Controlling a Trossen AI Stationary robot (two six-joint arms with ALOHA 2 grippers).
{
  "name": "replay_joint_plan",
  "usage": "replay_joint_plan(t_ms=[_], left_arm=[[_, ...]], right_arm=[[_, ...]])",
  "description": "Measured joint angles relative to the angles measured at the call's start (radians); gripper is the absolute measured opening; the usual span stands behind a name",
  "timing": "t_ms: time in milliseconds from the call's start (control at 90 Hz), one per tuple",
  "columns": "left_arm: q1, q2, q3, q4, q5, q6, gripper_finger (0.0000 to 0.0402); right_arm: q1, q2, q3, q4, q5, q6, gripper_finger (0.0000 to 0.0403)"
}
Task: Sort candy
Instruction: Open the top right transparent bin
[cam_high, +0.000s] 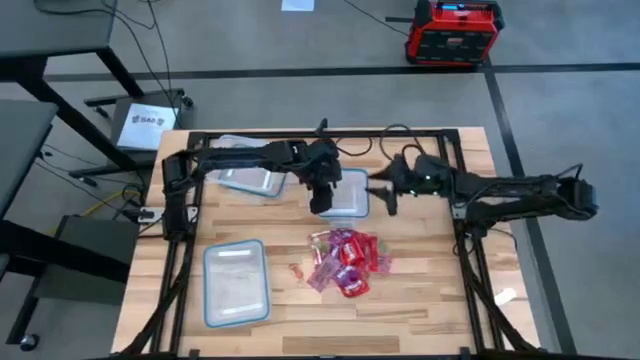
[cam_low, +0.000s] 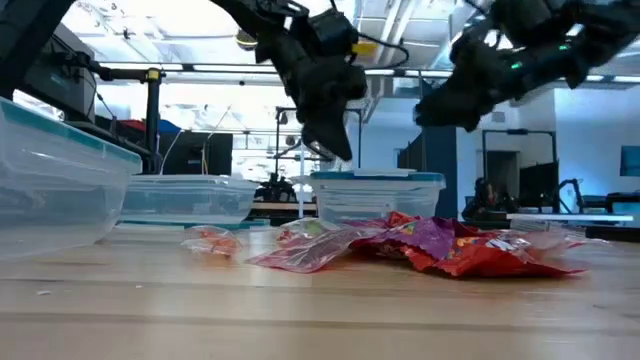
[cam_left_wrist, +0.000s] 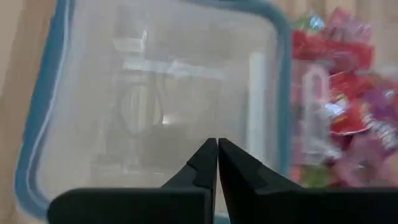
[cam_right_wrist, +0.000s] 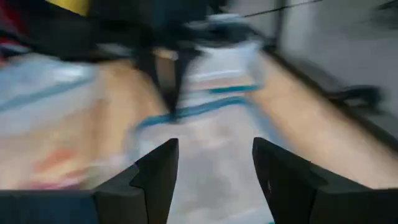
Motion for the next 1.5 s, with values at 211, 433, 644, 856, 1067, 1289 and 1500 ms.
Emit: replay_joint_plan(t_ms=[211, 433, 644, 856, 1067, 1289, 1500], left_arm=[[-0.073, 0.001, -0.002, -0.027, -0.013, -0.081, 0.0000], [-0.092, 0.019, -0.003, -0.069, -0.201, -0.039, 0.0000], [-0.035, 0.018, -0.008, -0.125, -0.356, 0.003, 0.0000], [0.040, 0.011, -0.004, -0.083, -0.358, 0.034, 0.0000], [0.019, -0.052, 0.038, -0.124, -0.332, -0.030, 0.0000], [-0.077, -0.071, 0.018, -0.157, -0.262, -0.058, 0.0000], [-0.093, -0.065, -0.163, -0.017, -0.263, -0.092, 0.0000]], right_arm=[[-0.046, 0.231, 0.030, -0.006, 0.025, -0.041, 0.0193], [-0.026, 0.294, 0.035, 0.008, 0.032, -0.009, 0.0193], [0.035, 0.220, 0.030, -0.026, 0.018, 0.030, 0.0193], [0.045, 0.092, 0.030, -0.051, 0.018, 0.024, 0.0193], [0.038, -0.047, 0.030, -0.173, 0.019, 0.020, 0.0193], [0.032, 0.094, 0.031, -0.043, 0.022, -0.002, 0.0193], [0.016, 0.263, 0.031, 0.000, 0.021, -0.029, 0.0193]])
